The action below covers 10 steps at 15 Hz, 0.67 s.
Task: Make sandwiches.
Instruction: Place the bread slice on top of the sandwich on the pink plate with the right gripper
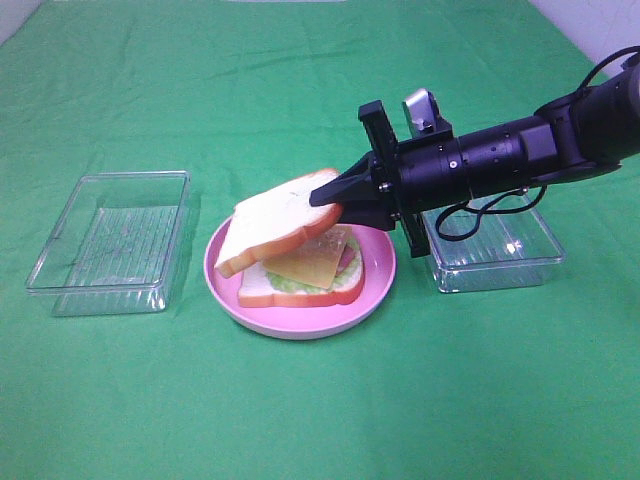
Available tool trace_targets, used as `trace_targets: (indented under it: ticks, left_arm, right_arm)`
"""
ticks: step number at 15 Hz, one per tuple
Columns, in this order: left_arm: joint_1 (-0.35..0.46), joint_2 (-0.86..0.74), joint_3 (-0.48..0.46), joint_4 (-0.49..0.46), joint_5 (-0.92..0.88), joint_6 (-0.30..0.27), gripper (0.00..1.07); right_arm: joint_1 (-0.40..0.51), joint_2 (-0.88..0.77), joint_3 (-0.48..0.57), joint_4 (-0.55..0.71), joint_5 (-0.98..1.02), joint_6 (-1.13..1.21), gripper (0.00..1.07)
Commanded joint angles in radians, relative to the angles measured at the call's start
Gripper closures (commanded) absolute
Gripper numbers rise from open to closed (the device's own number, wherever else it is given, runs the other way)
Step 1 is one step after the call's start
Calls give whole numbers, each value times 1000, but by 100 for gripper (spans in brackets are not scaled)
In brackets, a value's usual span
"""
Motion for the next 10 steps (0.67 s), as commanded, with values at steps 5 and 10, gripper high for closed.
trace_targets:
  ticks: [5, 10]
  left_arm:
    - [-2, -17, 2, -2, -16, -4, 40]
    - [-2, -17, 2, -2, -16, -4, 40]
  right_arm:
    - [46, 4, 4, 26, -64, -27, 107]
    - [46, 4, 4, -38, -85, -4, 93]
